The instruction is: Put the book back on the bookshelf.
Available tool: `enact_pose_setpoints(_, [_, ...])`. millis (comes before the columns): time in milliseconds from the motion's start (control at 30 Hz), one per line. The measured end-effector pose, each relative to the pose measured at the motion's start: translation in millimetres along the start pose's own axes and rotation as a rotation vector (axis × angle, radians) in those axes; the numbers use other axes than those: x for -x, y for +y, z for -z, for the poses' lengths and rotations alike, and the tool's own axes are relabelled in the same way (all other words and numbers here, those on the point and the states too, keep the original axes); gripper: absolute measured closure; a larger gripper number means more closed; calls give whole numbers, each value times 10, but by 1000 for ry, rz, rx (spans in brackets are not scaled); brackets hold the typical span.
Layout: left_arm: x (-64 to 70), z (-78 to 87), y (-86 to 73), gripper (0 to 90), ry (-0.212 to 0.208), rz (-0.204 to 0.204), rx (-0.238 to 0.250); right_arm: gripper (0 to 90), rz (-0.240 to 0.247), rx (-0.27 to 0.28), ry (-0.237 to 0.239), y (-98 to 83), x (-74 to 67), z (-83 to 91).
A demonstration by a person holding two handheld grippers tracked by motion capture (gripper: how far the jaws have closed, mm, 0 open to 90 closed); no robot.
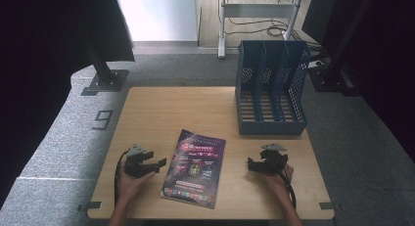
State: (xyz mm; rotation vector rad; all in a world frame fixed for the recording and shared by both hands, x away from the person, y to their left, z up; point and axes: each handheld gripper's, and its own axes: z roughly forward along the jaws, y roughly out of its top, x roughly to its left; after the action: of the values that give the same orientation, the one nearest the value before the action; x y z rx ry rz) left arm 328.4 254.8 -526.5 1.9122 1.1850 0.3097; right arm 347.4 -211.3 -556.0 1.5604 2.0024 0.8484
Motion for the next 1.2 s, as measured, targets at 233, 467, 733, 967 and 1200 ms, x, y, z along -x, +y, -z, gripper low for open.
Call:
enact_pose_setpoints(233, [6,8,1,283,-2,-3,1,63,0,0,-1,8,2,21])
enact_pose_setpoints(467, [22,-7,1,283,-2,-9,-2,142,-11,58,51,44,-35,114])
enact_pose_setpoints(733, [46,-23,8,283,-3,-16,-5,165,1,144,116,99,-150,229])
enact_pose_setpoints(967, [55,-25,15,283,-6,-21,-2,165,32,180,172,160,-349,304])
enact_pose_setpoints(1200, [40,-29,17,283,-9,-13,2,164,40,184,202,197,-461,303])
